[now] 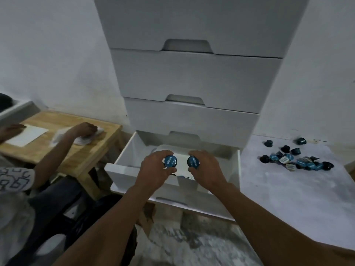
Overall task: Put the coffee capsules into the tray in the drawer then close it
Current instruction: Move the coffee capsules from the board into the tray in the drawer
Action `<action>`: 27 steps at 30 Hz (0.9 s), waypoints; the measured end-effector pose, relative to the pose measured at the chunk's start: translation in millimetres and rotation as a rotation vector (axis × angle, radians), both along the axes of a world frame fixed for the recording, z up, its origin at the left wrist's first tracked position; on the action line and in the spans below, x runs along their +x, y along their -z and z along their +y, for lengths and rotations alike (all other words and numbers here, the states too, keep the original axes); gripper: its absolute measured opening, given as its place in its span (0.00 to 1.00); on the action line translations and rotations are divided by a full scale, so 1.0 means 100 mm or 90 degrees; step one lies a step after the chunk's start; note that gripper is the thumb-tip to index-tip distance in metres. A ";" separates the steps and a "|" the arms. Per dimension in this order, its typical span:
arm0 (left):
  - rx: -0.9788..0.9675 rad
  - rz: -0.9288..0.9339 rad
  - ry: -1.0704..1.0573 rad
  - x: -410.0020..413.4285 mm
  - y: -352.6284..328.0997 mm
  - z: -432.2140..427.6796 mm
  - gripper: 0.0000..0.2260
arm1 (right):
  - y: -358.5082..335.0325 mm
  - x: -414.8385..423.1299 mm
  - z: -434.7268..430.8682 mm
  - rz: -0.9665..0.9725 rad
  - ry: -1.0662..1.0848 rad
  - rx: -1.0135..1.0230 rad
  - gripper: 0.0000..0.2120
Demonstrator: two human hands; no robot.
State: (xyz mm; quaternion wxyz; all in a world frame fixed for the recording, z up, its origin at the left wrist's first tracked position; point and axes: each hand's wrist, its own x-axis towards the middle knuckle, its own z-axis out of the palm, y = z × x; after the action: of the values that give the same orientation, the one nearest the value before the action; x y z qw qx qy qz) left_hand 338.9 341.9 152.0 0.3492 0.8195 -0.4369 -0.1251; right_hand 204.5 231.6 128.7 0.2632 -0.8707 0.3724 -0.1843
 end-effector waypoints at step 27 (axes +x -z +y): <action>0.270 -0.012 0.226 1.49 0.67 -0.91 0.18 | 0.78 1.32 -0.58 0.104 0.044 0.184 0.20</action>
State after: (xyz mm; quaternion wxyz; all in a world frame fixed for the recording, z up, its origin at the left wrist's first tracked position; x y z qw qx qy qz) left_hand 487.5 250.8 84.7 0.1384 0.7858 -0.5412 -0.2654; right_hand 336.1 173.2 50.7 0.3480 -0.8226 0.4447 -0.0667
